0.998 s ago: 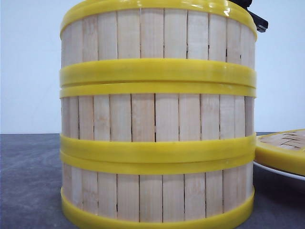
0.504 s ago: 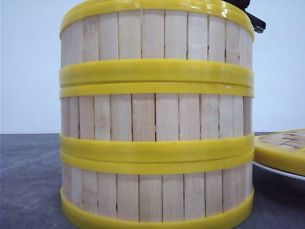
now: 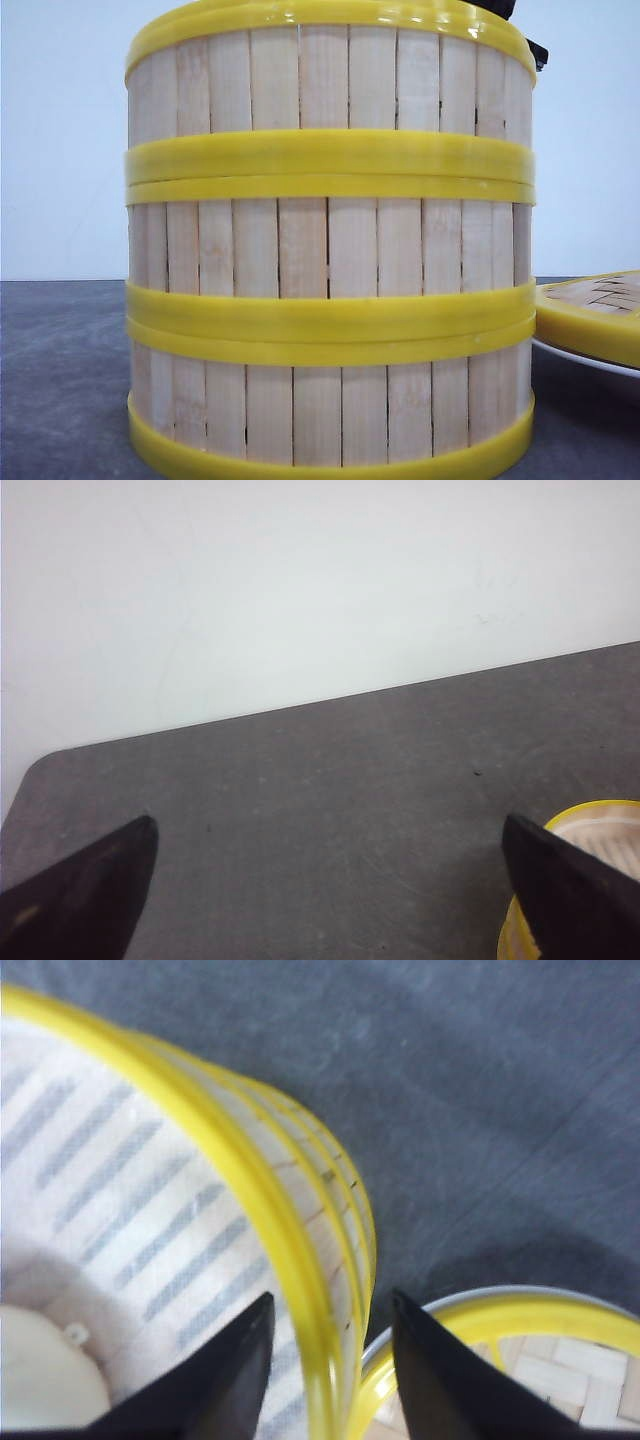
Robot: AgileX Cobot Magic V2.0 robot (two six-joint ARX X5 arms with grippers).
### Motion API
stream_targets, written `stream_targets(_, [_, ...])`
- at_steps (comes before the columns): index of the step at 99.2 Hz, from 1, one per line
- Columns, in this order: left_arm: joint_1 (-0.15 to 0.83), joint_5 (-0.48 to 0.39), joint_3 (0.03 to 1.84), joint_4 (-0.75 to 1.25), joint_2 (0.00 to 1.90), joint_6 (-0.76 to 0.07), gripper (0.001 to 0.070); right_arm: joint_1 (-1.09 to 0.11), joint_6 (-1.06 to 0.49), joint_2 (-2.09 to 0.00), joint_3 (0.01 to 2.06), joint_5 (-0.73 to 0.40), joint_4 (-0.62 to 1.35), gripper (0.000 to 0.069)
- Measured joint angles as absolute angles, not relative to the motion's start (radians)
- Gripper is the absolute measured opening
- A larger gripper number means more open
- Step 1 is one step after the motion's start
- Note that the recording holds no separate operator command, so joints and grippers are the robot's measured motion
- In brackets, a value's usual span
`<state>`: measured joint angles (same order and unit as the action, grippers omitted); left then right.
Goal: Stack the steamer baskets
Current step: 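Lower the held basket onto the stack top and release, then grasp the woven bamboo lid rim on the plate with the right gripper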
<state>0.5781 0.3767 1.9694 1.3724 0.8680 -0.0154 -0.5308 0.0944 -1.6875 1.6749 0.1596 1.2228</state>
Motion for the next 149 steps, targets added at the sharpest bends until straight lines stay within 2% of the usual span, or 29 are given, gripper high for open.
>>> stream_targets(11, [0.578,0.373,1.969,1.372,0.868,-0.015,0.0664,-0.530,0.094,-1.687,1.710,0.157,1.211,0.0271])
stream_targets(29, [0.578,0.371,1.969,1.372,0.868,-0.015,0.0664,-0.529,0.084,-1.662,1.823,0.128,1.182,0.0280])
stream_targets(51, [0.578,0.371,1.969,1.372,0.868,-0.015,0.0664,-0.507,0.027,-1.511,1.850,-0.130,1.304,0.0280])
stream_targets(62, [0.578,0.371,1.969,1.372,0.868,-0.015,0.0664,-0.432,0.022,-1.392,1.777,-0.180,1.338,0.0280])
stream_targets(84, [0.578,0.371,1.969,1.353,0.868,-0.015,0.0664,-0.296,0.025,-1.227,1.517,-0.156,1.349,0.0280])
stream_targets(99, [0.578,0.360,1.969,1.319,0.868,-0.015,0.0664,-0.287,0.033,-1.197,1.316,-0.056,1.349,0.0280])
stream_targets(123, [0.578,0.321,1.969,1.316,0.868,-0.015,0.0664,-0.294,0.080,-1.198,1.050,-0.008,1.261,0.0280])
stream_targets(149, [0.578,0.318,1.969,1.336,0.868,-0.015,0.0664,-0.295,0.114,-1.198,0.964,0.050,1.107,0.0280])
